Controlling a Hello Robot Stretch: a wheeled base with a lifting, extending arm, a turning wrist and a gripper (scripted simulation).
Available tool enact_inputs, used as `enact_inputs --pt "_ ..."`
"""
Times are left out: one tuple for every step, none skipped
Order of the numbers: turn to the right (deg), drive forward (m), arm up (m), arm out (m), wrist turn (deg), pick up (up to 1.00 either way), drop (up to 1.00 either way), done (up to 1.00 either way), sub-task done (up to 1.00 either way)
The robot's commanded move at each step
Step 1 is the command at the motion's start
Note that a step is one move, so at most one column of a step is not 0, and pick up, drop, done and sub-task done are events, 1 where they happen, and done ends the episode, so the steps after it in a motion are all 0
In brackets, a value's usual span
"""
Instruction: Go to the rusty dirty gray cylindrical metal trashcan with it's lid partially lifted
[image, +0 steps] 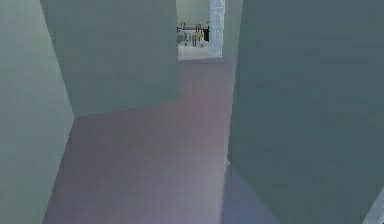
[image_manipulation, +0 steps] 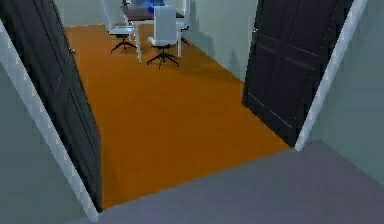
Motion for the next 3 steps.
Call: enact_inputs --pt "-6.0 0.00 0.00 0.00 0.0 0.00 0.00 0.00 0.00" --pt "0.0 1.00 0.00 0.00 0.0 0.00 0.00 0.00 0.00" --pt "-3.0 0.00 0.00 0.00 0.0 0.00 0.00 0.00 0.00"
